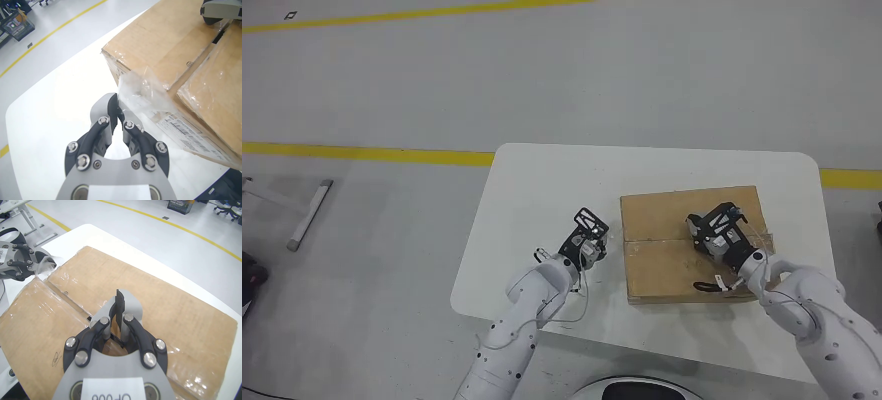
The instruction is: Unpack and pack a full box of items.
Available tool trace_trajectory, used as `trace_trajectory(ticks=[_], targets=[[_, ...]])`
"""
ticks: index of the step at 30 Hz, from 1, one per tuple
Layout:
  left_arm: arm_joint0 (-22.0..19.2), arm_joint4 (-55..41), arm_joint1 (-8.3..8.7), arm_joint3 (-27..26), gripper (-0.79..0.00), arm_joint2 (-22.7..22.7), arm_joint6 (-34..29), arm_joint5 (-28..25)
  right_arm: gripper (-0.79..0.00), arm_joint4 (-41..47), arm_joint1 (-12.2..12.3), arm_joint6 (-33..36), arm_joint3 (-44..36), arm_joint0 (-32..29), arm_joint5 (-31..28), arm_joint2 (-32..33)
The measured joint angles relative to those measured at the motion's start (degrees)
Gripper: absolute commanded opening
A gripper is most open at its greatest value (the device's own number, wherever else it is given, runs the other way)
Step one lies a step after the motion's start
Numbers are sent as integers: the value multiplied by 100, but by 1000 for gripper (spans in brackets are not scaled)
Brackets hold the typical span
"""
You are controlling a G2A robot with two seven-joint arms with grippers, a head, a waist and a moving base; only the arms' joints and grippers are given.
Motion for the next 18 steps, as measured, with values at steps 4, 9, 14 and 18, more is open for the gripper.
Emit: trace_trajectory(ticks=[4,9,14,18], targets=[[4,40,2,-38,-656,-13,3,77,-785,-5,-1,5,12,14,-16,9],[79,144,20,-224,-622,-58,-41,156,-785,-8,-3,2,22,29,-18,17],[265,233,63,-641,-625,-206,-119,252,-785,-14,-2,1,39,21,-40,34],[398,293,92,-941,-579,-282,-160,231,-785,-20,-4,8,34,22,-49,29]])
